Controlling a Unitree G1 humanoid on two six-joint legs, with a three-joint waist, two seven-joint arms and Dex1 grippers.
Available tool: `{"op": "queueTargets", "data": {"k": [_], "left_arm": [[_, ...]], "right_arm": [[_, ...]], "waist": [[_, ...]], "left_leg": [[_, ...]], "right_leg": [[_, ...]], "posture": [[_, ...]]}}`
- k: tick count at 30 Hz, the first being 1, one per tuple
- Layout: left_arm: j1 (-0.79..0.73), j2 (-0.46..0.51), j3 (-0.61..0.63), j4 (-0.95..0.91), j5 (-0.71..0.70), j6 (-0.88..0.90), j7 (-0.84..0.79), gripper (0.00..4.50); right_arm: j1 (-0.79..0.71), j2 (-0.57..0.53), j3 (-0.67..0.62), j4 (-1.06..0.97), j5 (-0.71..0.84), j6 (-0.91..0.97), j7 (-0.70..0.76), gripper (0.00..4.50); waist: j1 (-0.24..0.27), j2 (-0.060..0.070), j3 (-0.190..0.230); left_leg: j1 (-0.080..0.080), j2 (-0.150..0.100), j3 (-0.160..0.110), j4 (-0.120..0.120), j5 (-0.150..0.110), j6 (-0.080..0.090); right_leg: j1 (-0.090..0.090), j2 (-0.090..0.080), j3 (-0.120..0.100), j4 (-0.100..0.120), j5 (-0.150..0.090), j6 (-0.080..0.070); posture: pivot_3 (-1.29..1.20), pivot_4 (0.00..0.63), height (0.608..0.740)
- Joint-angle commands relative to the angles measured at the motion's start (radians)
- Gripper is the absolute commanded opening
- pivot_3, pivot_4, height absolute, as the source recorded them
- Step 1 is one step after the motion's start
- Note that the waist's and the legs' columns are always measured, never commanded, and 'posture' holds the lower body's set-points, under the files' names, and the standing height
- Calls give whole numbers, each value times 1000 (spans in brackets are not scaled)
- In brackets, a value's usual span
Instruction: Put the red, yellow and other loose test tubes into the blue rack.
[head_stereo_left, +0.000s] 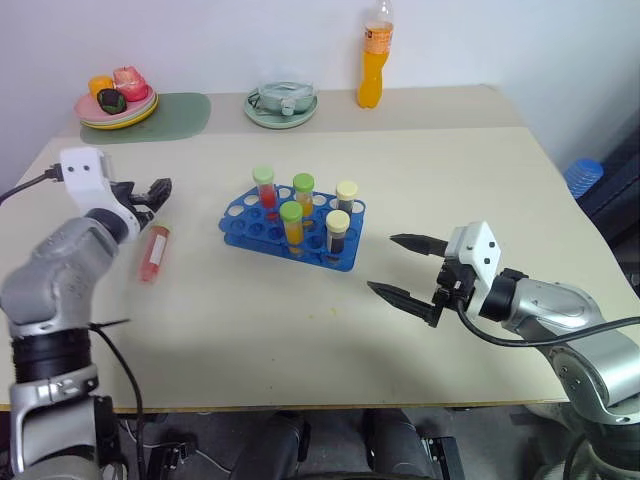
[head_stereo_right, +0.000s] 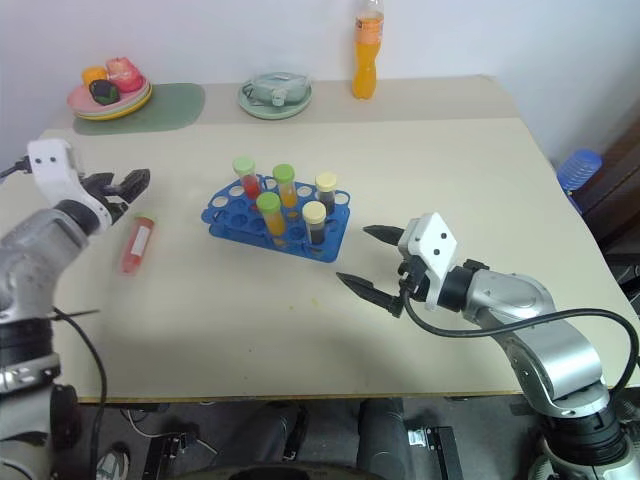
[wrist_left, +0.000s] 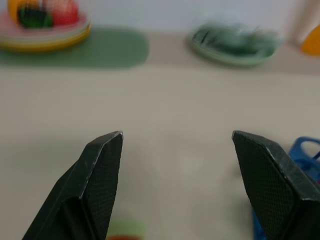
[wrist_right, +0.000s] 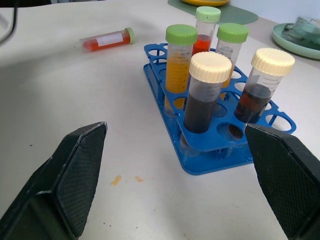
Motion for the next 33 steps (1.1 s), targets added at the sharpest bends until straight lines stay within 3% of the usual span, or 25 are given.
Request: {"op": "queueTargets", "data": {"k": [1, 5, 8, 14, 27, 30, 33], "left_arm": [[-120, 107, -19, 64, -17, 343, -3, 3557], [-261, 192, -167, 216, 21, 508, -110, 3557], [-321, 202, -238, 313, 74, 502, -149, 3557], [-381, 169, -347, 455, 181, 422, -205, 3557], [-574, 59, -519, 860, 417, 258, -350, 3557], [-585, 47, -547, 907, 459, 257, -380, 2706], [-580, 42, -549, 913, 482, 263, -401, 1178]], "right_arm": [[-28, 9, 1, -8, 5, -9, 5, 4500], [-37, 13, 10, 24, -11, -50, 35, 4500], [-25, 7, 22, 34, -20, -109, 98, 4500], [-17, 20, 67, 49, -64, -213, 169, 4500], [0, 17, 59, 21, -83, -218, 143, 4500], [11, 12, 50, 11, -79, -215, 136, 4500], [23, 11, 46, 2, -78, -212, 130, 4500]], "waist": [[-1, 0, 0], [1, 0, 0], [-1, 0, 0], [-10, 0, 0], [-13, -1, 0], [-25, 0, 0], [-26, 0, 0]], "left_leg": [[0, 0, 0, 0, 0, 0], [0, -1, 0, 0, 0, 0], [1, -1, 0, 0, 0, 0], [0, 0, 0, -1, 0, -1], [-1, -1, 0, 0, 0, -1], [0, -1, 0, 0, 0, -1], [0, -1, 0, 0, 0, -1]], "right_leg": [[-1, 0, 0, 0, 0, 0], [0, 0, -1, 1, 0, 0], [0, -1, -1, 1, 0, 0], [-1, 0, -1, 1, 0, 0], [-1, -1, -1, 0, 0, 0], [-1, -1, -1, 1, 0, 0], [-1, -1, -1, 1, 0, 0]], "posture": [[0, 150, 740], [0, 150, 740], [0, 150, 740], [0, 150, 740], [0, 150, 740], [0, 150, 740], [0, 150, 740]]}}
